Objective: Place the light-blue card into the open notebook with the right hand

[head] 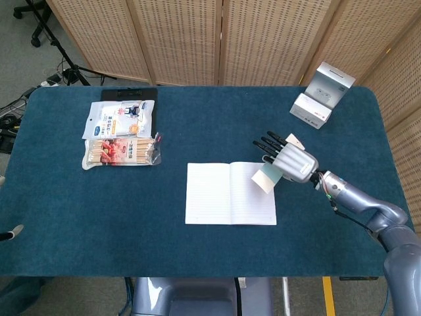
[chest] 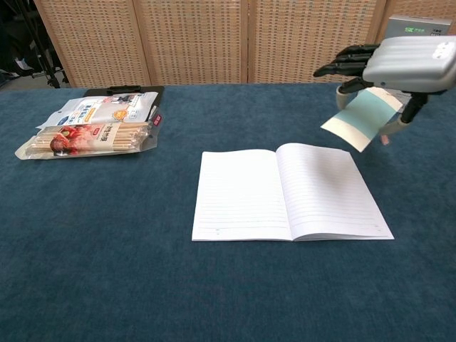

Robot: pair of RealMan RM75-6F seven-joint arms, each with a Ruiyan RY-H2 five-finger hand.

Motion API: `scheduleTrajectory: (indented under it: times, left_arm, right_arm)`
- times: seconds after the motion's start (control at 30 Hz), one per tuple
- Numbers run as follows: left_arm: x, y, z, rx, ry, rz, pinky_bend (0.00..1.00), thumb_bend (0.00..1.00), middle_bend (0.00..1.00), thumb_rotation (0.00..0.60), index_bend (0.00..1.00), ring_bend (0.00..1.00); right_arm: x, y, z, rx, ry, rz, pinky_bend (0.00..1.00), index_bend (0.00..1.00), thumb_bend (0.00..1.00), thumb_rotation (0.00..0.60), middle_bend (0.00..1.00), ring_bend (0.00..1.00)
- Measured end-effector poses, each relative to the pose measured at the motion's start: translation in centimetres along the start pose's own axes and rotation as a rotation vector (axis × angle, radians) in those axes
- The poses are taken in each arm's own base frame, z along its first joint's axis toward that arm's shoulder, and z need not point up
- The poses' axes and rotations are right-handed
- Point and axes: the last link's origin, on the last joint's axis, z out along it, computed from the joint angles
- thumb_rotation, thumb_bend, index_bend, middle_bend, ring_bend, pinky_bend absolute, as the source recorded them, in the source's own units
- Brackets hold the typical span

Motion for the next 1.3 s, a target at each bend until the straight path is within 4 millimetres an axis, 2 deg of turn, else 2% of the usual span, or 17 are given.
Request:
scheduleTrajectory:
  times: [0.17,0.33,0.43,0.53,0.77,0.87,1.07,1.3]
  left_arm:
    - [0.0,-0.1,0.1,0.002,-0.004,-0.002,0.00,0.00,0.00,0.600,0.00,0.00]
    - [-0.2,-0.2,0.3,0.007,-0.015,-0.002,0.00,0.00,0.00,0.600,0.00,0.00]
    - [-0.3,-0.3,0.5,0.009,-0.026,-0.001,0.00,0.00,0.00,0.600,0.00,0.00]
    - [-0.4,-0.4,0.6,0.012,-0.030,-0.005,0.00,0.00,0.00,0.600,0.00,0.00]
    - [-0.5,-0.5,0.6,0.009,-0.048,-0.012,0.00,0.00,0.00,0.600,0.00,0.00]
    - [-0.4,-0.5,0.5,0.004,-0.049,-0.021,0.00,0.00,0.00,0.600,0.00,0.00]
    - [-0.4,-0.4,0.5,-0.010,-0.058,-0.026,0.00,0.00,0.00,0.600,0.00,0.00]
    - [-0.5,-0.3,0.5,-0.016,-0.075,-0.037,0.00,0.00,0.00,0.600,0.00,0.00]
  right_arm:
    - [2.8,-0.9,3.4,0.034,0.056,-0.035,0.00,0.60,0.36,0.600,0.01,0.00]
    - [5.0,-2.2,6.1,0.103,0.103,-0.164,0.00,0.60,0.35,0.600,0.01,0.00]
    - [6.4,-4.3,8.0,0.188,0.131,-0.253,0.00,0.60,0.35,0.600,0.02,0.00]
    - [6.9,-6.4,9.4,0.265,0.138,-0.317,0.00,0.60,0.34,0.600,0.03,0.00]
    - [6.4,-9.6,10.1,0.427,0.165,-0.501,0.00,0.60,0.34,0.600,0.04,0.00]
    - [6.2,-10.7,10.3,0.466,0.179,-0.514,0.00,0.60,0.34,0.600,0.05,0.00]
    - [5.7,-11.6,10.3,0.543,0.188,-0.592,0.03,0.60,0.34,0.600,0.08,0.00]
    - [4.8,-11.3,10.7,0.582,0.185,-0.649,0.04,0.60,0.36,0.600,0.09,0.00]
